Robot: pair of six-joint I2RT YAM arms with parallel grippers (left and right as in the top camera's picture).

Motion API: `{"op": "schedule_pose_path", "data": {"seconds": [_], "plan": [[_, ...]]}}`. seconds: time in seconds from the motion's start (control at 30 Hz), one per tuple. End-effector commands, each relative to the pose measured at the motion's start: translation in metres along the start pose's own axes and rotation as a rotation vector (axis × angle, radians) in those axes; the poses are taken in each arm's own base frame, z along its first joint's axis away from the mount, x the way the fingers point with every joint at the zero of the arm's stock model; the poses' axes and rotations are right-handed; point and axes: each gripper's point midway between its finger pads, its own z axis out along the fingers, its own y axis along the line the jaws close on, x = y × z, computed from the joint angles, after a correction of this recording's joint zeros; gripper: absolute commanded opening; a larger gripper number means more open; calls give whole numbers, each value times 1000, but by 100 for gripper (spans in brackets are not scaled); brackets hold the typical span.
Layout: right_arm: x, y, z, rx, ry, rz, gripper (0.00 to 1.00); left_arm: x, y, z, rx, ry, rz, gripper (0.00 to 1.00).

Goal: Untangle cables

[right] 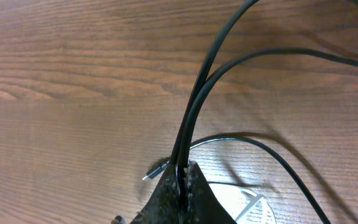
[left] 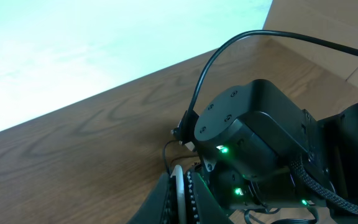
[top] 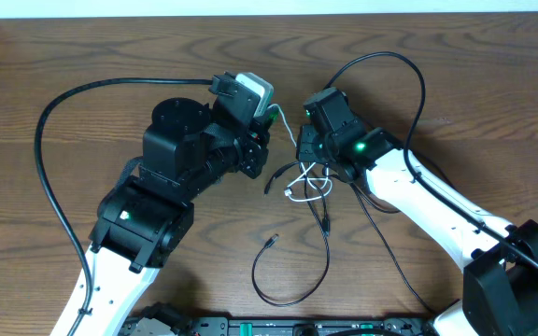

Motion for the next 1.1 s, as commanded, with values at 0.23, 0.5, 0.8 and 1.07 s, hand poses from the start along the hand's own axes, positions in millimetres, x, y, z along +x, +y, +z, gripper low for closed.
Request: {"op": "schedule_pose_path", "data": {"seconds": [0.23,0.5,0.8,1.07], "plan": [[-16,27,-39,-131,-50,-14,1,2,6,-4,-35,8,13,8],[-53,9,-146,-183,-238,-62,1,21,17,9,-82,87,18,8],[-80,-79,-285,-94,-572,45,1,63,39,52,-132,244,-7,8],[-73,-146,-341,91,-699,182,1,103,66,81,-170,370,-56,8]]}}
